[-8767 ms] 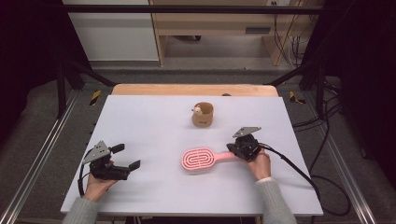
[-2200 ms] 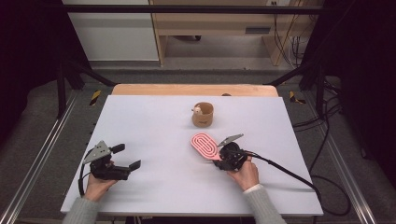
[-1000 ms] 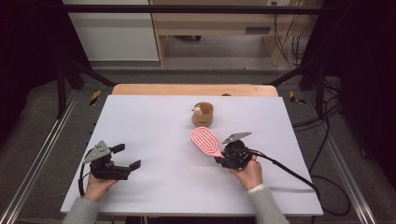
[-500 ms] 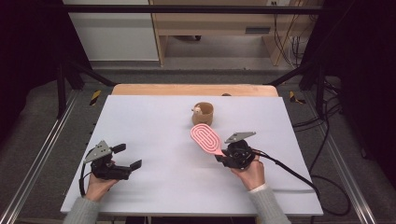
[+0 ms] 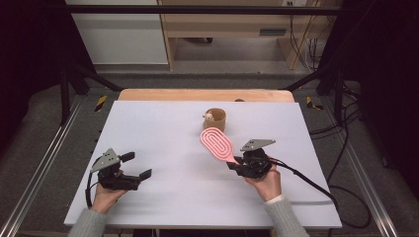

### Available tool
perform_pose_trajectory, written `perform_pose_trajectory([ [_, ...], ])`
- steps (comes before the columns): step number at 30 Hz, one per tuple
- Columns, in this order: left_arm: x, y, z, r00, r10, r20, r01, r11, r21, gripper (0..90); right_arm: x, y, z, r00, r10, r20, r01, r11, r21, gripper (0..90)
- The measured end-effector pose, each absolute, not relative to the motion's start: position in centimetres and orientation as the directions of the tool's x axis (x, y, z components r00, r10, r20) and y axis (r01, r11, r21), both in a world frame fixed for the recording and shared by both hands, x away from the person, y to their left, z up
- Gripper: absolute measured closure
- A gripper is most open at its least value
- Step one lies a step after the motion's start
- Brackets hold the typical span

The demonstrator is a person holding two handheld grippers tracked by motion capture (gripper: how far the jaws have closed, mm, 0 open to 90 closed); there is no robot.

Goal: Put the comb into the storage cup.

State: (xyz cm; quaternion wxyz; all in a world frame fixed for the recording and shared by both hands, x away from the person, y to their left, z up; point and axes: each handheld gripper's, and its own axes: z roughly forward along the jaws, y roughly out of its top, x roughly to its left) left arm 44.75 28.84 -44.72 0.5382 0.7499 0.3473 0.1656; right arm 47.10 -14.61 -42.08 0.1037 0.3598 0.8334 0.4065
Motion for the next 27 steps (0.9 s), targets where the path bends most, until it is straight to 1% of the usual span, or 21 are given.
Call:
perform_pose_trajectory([
  [15,44.5,27.8,-44.4,0.711,0.692,-0.124,0.340,-0.184,0.922,0.0,46.6,-14.6,-41.7,-0.746,0.656,0.115,0.456,0.376,0.807,69.9],
  [27,44.3,26.7,-43.9,0.708,0.688,-0.158,0.353,-0.151,0.923,0.0,46.5,-14.5,-41.7,-0.758,0.641,0.117,0.441,0.372,0.817,69.8],
])
